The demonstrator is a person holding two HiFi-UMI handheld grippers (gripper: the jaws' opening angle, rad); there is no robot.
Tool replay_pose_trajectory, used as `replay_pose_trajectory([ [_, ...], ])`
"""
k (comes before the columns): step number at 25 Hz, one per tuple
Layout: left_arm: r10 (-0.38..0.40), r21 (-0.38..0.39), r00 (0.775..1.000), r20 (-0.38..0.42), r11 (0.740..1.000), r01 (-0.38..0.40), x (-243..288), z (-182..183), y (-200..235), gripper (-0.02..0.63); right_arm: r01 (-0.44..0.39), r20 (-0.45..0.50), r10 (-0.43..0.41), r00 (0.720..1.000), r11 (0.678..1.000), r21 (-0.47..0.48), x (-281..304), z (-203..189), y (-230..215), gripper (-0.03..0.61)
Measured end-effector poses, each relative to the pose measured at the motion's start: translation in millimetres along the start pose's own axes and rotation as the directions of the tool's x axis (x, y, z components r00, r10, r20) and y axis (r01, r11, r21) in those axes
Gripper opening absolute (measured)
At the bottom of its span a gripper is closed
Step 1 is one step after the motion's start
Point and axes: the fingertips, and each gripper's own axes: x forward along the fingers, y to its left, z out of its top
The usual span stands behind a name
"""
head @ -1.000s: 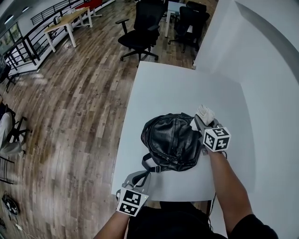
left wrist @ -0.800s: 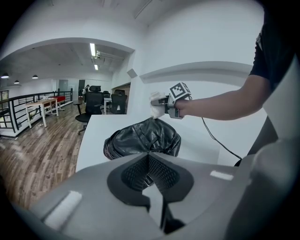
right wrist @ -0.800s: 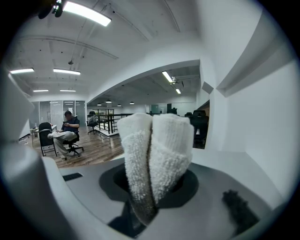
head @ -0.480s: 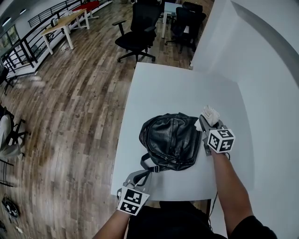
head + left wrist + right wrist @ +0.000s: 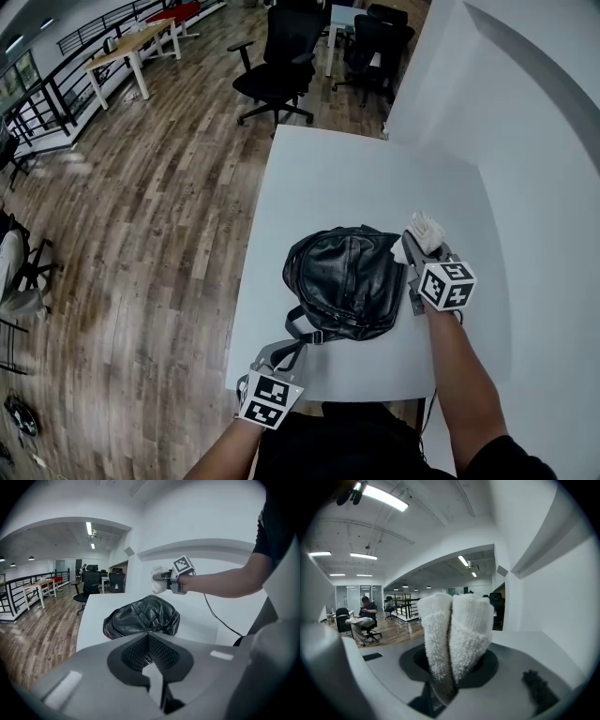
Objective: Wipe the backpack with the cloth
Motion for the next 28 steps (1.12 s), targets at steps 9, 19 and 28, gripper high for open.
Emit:
replay_pose_trajectory([
  [9,0.025,-0.012,1.000,0.008,1.000,-0.025,-14,-4,4,0.006,-0.186,-0.045,0.185,0.982,0.982,-0.024,38,-15,106,0.101],
  [19,0.094,-0.076,0.995,0.017,0.993,-0.092,-38,-23,16,0.006,-0.307,-0.144,0.297,0.944,0.950,-0.051,83,-57,179,0.101],
  [28,0.139,-0.119,0.990,-0.001,0.983,-0.138,-50,-37,21,0.006,-0.346,-0.175,0.336,0.925,0.938,-0.027,109,-72,208,0.101],
])
